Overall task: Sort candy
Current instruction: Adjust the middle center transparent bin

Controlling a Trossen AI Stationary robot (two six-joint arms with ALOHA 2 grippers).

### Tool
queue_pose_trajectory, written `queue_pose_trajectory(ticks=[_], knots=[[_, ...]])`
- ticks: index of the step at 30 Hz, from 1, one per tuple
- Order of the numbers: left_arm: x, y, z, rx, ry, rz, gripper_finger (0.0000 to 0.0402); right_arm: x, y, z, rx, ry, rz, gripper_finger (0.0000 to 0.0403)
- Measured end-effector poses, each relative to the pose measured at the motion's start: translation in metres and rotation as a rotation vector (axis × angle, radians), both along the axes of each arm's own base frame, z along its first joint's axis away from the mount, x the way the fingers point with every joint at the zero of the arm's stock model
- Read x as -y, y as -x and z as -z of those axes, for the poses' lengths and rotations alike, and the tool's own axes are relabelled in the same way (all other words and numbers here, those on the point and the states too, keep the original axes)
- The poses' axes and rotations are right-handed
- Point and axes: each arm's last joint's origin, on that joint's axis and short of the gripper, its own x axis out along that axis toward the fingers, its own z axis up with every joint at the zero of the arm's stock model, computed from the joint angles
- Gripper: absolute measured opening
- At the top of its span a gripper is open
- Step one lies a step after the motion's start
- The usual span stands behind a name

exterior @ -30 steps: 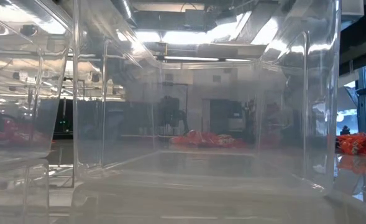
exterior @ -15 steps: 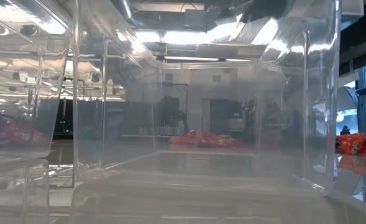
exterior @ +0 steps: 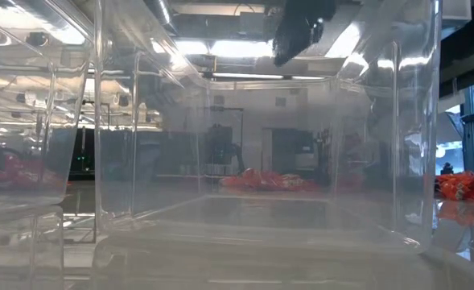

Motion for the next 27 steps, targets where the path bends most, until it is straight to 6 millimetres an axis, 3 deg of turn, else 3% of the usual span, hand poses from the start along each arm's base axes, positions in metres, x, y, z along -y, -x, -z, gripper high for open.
queue_pose_trajectory(ticks=[8, 18, 21, 26, 27], knots=[[-0.016, 0.026, 0.01, 0.081, 0.029, 0.04, 0.0143, 0.011, -0.031, 0.036, -0.023, -0.038, 0.04, 0.0264], [-0.014, 0.032, 0.031, 0.033, 0.059, 0.089, 0.0143, 0.007, -0.041, 0.06, -0.101, -0.084, 0.044, 0.0248], [-0.014, 0.032, 0.039, 0.008, 0.065, 0.078, 0.0143, 0.002, -0.041, 0.062, -0.103, -0.082, 0.033, 0.0195], [-0.014, 0.032, 0.044, -0.009, 0.094, 0.056, 0.0143, -0.008, -0.04, 0.061, -0.097, -0.099, 0.024, 0.0038], [-0.014, 0.032, 0.044, -0.008, 0.095, 0.056, 0.0143, -0.009, -0.041, 0.06, -0.083, -0.11, 0.027, 0.0022]])
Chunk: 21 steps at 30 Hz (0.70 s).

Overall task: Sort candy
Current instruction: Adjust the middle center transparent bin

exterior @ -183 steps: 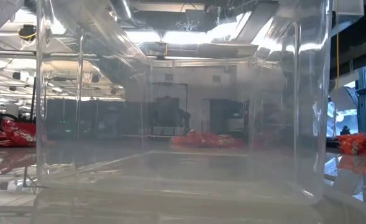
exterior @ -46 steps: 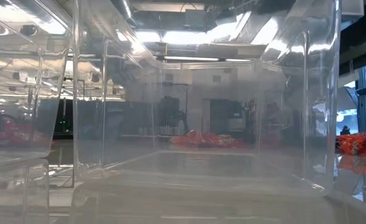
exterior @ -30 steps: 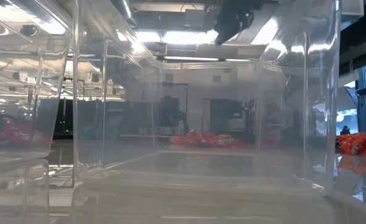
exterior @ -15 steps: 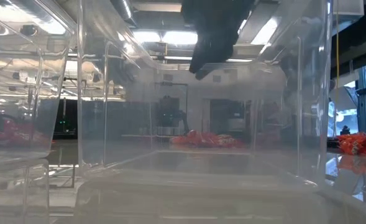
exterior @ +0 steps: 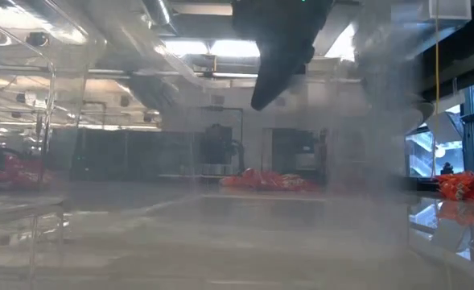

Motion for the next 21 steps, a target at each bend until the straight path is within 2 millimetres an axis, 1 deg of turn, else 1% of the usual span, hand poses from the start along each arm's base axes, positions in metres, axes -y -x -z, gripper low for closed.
queue_pose_trajectory(ticks=[4, 6, 9, 13, 19, 21], knots=[[0.0, 0.0, 0.0, 0.004, -0.009, 0.005, 0.0143, -0.01, 0.0, -0.001, 0.021, -0.031, 0.01, 0.0025], [0.0, 0.0, 0.0, 0.009, -0.015, 0.006, 0.0143, -0.017, 0.0, -0.002, 0.041, -0.021, -0.003, 0.0015], [0.0, 0.0, -0.001, 0.011, -0.014, 0.005, 0.0143, -0.024, -0.002, -0.003, 0.073, -0.025, -0.021, 0.0015], [0.0, -0.001, -0.001, 0.018, -0.012, 0.004, 0.0143, -0.031, -0.003, -0.005, 0.107, -0.017, -0.086, 0.0016], [-0.001, -0.002, -0.002, 0.029, -0.006, -0.002, 0.0143, -0.036, -0.008, -0.009, 0.176, -0.011, -0.147, 0.0015], [-0.001, -0.002, -0.002, 0.029, -0.003, -0.004, 0.0143, -0.037, -0.012, -0.007, 0.185, -0.022, -0.157, 0.0015]])
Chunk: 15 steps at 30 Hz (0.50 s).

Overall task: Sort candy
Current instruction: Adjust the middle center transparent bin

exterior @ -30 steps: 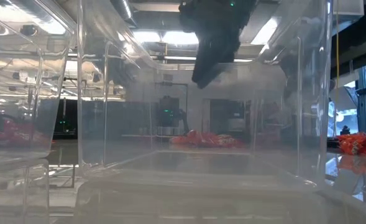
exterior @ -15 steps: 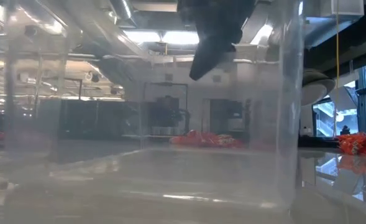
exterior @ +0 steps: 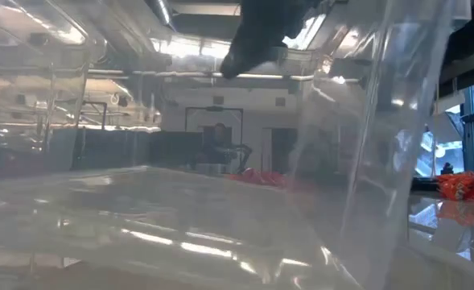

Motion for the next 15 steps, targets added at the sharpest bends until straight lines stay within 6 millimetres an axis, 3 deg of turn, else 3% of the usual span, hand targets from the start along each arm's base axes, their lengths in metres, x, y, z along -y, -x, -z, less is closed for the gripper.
queue_pose_trajectory(ticks=[6, 15], knots=[[0.0, 0.0, 0.0, -0.007, 0.014, -0.008, 0.0143, -0.003, -0.007, 0.013, -0.016, -0.046, -0.034, 0.0015], [0.0, 0.0, 0.0, -0.006, 0.012, -0.007, 0.0143, -0.004, -0.01, 0.013, 0.007, -0.029, -0.062, 0.003]])
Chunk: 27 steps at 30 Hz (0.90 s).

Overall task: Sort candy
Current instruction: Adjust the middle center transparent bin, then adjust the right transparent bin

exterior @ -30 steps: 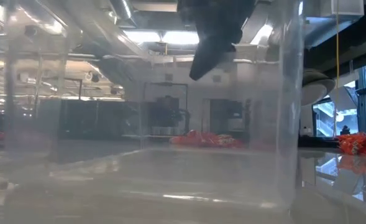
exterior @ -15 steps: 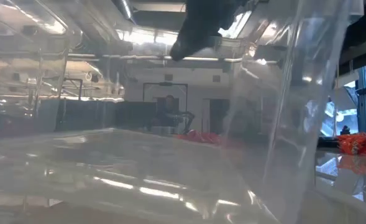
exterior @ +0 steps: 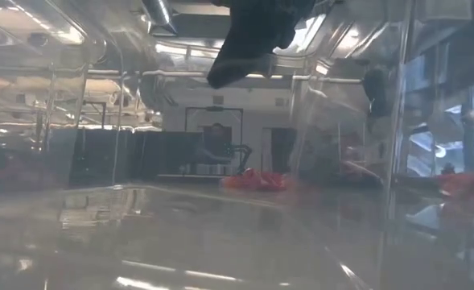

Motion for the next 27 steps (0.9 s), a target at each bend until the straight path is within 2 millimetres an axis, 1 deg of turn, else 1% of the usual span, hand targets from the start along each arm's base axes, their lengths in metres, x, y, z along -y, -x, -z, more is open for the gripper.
queue_pose_trajectory(ticks=[4, 6, 16, 18, 19, 21, 24, 27], knots=[[0.0, 0.0, 0.0, 0.0, 0.0, 0.0, 0.0143, -0.001, -0.001, -0.001, 0.008, -0.007, -0.031, 0.0036], [0.0, 0.0, 0.0, 0.0, 0.0, 0.0, 0.0143, 0.0, -0.001, -0.001, 0.009, -0.001, -0.026, 0.0046], [0.0, 0.0, 0.0, -0.002, 0.007, -0.004, 0.0143, 0.0, -0.001, -0.001, 0.02, 0.015, 0.0, 0.0148], [0.0, 0.0, 0.0, -0.002, 0.009, -0.005, 0.0143, 0.001, 0.0, -0.004, 0.031, 0.033, 0.018, 0.0165], [0.0, 0.0, 0.0, -0.002, 0.012, -0.006, 0.0143, 0.002, 0.001, -0.007, 0.038, 0.04, 0.027, 0.0172], [0.0, 0.0, 0.0, -0.003, 0.014, -0.007, 0.0143, 0.003, 0.0, -0.02, 0.061, 0.038, 0.055, 0.0186], [0.0, 0.0, 0.0, -0.003, 0.015, -0.007, 0.0143, 0.002, -0.002, -0.046, 0.092, 0.033, 0.052, 0.0204], [0.0, 0.0, 0.0, -0.003, 0.015, -0.007, 0.0143, -0.003, 0.003, -0.071, 0.061, 0.039, 0.045, 0.022]])
